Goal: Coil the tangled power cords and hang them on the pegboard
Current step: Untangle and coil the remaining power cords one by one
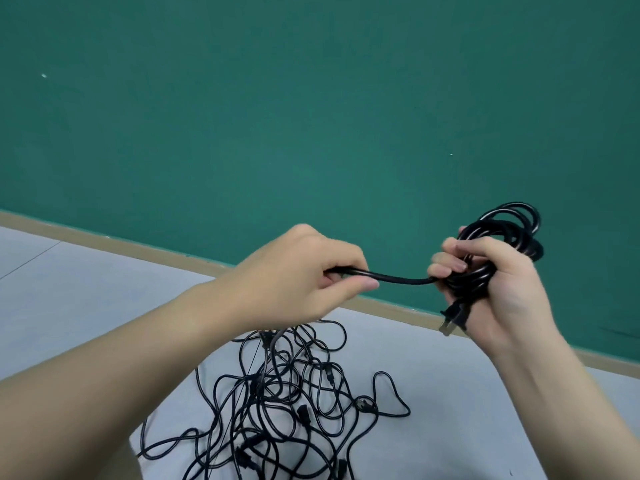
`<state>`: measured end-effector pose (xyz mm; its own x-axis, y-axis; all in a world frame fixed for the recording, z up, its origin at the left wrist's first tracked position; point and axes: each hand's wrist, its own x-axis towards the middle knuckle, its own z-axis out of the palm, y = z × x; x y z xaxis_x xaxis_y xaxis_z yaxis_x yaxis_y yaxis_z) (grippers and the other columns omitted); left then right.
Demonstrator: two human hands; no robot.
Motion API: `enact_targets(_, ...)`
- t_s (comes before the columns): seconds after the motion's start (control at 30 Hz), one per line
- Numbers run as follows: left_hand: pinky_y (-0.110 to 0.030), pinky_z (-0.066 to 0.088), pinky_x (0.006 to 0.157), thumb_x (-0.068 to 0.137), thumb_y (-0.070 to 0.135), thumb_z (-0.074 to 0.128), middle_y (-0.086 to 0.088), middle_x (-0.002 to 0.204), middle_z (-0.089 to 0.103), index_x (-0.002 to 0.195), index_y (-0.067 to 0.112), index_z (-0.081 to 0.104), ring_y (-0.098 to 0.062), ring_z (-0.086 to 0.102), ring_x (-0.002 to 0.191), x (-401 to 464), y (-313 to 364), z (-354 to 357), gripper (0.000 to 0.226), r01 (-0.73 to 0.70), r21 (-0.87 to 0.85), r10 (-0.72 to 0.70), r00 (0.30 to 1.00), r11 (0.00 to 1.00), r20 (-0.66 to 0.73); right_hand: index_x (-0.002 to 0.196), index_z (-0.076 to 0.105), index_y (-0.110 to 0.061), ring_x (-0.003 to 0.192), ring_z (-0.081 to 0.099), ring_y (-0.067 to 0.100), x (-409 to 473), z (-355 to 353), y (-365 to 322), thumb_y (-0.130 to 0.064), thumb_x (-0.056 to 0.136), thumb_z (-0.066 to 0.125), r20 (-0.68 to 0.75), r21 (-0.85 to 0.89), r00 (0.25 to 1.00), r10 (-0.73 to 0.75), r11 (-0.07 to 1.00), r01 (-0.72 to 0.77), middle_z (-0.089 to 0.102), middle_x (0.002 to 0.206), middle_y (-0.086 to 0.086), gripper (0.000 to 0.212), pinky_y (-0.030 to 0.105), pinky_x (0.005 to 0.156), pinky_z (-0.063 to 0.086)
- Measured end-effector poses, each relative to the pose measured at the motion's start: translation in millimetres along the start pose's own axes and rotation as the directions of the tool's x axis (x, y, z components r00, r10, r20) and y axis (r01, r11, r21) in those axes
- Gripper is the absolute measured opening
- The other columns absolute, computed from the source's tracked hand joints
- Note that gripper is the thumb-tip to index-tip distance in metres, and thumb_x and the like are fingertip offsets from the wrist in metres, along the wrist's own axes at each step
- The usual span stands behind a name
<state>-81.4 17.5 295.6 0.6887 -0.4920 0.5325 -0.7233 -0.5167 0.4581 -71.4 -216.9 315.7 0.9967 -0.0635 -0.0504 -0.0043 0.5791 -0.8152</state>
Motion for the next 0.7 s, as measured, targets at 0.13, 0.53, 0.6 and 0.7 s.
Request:
enact_targets(0.13,-0.035,0.04,0.053,0.095,0.027,0.072,-0.006,0.063,0.061,0.083,0.014,0.075,-0.026,0.048,0.055,-1,11,-4,0.018,-0.029,-0.215,-0.022,0.972,0.976,-0.232,0.087,0.053,-0.013,0.06,0.038,0.014,-8,8,0,-0.02,0.082,0.075,0.141,-0.065,0.972,0.189,0.981,-0.182,0.049,0.075,0.004,0.024,0.023,0.056,0.045)
enact_targets(0.53,-0.042,0.037,0.07,0.063,0.043,0.088,-0.009,0.066,0.064,0.069,0.013,0.068,-0.022,0.049,0.069,6,7,-9,0.036,0.4,-0.602,-0.387,0.908,0.692,0.159,0.09,0.062,-0.009,0.061,0.051,0.018,-29,27,36,-0.019,0.059,0.083,0.424,-0.662,0.749,0.509,0.739,-0.127,0.051,0.073,0.008,0.039,0.038,0.065,0.046)
enact_targets(0.6,-0.035,0.037,0.068,0.065,0.043,0.093,-0.005,0.064,0.056,0.07,0.013,0.065,-0.019,0.045,0.065,5,4,-13,0.041,0.465,-0.566,-0.412,0.882,0.681,0.228,0.09,0.062,-0.007,0.062,0.054,0.021,-29,27,38,-0.014,0.056,0.077,0.374,-0.687,0.771,0.516,0.712,-0.143,0.054,0.075,0.009,0.038,0.043,0.07,0.043)
enact_targets(0.7,-0.024,0.031,0.056,0.073,0.051,0.084,-0.011,0.062,0.034,0.07,0.017,0.062,-0.022,0.028,0.057,6,-2,-17,0.041,0.508,-0.521,-0.465,0.857,0.686,0.223,0.088,0.061,-0.007,0.061,0.053,0.017,-28,26,35,-0.004,0.056,0.07,0.434,-0.511,0.757,0.488,0.825,-0.239,0.052,0.077,0.008,0.033,0.036,0.072,0.05)
